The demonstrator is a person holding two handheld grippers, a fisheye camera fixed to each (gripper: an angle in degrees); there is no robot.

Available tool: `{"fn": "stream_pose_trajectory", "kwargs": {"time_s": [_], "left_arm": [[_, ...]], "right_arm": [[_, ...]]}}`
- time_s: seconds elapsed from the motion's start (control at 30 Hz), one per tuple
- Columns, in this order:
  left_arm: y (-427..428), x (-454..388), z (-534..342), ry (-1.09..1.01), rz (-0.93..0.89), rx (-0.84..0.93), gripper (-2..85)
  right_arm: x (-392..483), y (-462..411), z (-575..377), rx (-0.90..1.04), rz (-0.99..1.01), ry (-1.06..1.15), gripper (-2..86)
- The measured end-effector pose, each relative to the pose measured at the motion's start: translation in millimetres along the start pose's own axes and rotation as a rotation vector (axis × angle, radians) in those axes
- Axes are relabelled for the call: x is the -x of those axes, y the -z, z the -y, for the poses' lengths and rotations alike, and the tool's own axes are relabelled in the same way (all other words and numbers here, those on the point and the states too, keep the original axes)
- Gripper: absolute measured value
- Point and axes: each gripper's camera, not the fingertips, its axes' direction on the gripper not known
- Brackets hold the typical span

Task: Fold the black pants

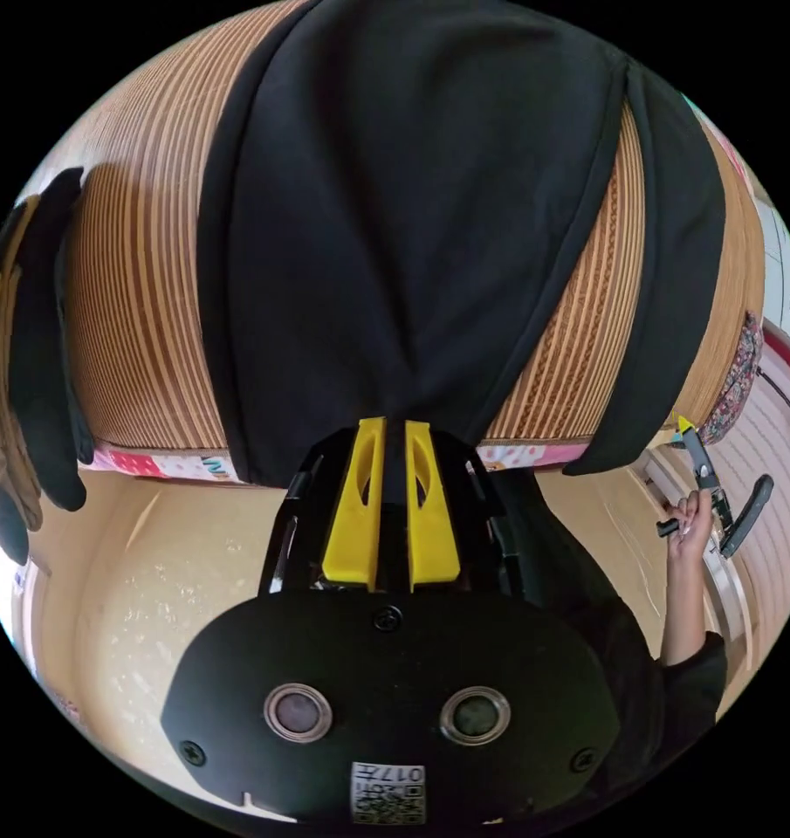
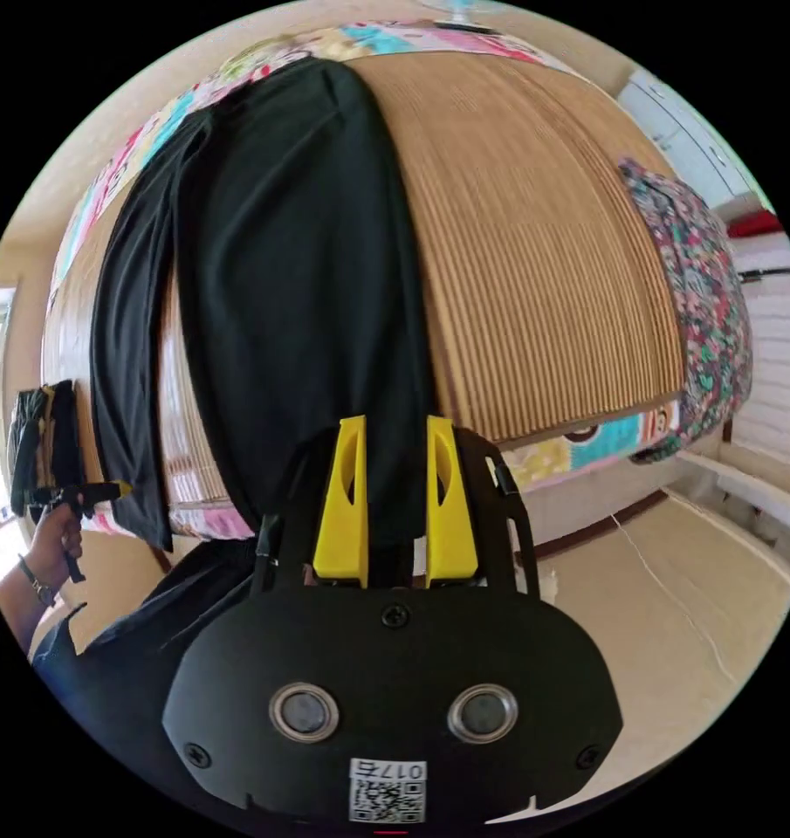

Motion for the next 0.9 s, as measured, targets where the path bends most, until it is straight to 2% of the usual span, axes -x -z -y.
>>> {"fn": "stream_pose_trajectory", "kwargs": {"time_s": [0.07,0.17,0.23,0.43,0.53,0.63,0.73,0.8,0.9], "left_arm": [[-1.9,10.3,-4.2,0.032,-0.031,-0.002,5.2],[-4.7,18.0,-6.9,0.052,-0.066,-0.005,5.6],[-4.4,17.0,-7.9,0.042,-0.081,-0.018,5.9],[1.0,-2.1,4.8,-0.062,-0.102,-0.042,6.4],[12.1,-4.4,18.8,-0.08,-0.173,-0.081,6.5],[23.9,-4.0,29.8,-0.076,-0.251,-0.127,6.4],[31.4,-15.8,37.5,-0.145,-0.319,-0.154,6.5],[34.2,-39.1,41.5,-0.265,-0.398,-0.144,7.0],[33.4,-80.5,40.7,-0.464,-0.466,-0.105,7.6]], "right_arm": [[-43.6,-25.5,-9.1,0.053,0.089,-0.094,11.3],[-70.2,-61.7,-24.4,0.101,0.094,-0.13,11.6],[-78.0,-83.8,-32.4,0.137,0.164,-0.142,11.4],[-114.9,-135.6,-57.9,0.115,0.431,-0.334,10.4],[-134.5,-161.3,-70.3,0.123,0.555,-0.365,9.7],[-153.9,-166.9,-84.1,0.05,0.611,-0.421,6.4],[-159.9,-161.4,-93.3,-0.021,0.656,-0.396,4.2],[-158.2,-148.8,-95.9,-0.089,0.723,-0.344,3.5],[-137.5,-115.8,-90.4,-0.187,0.804,-0.13,2.5]]}}
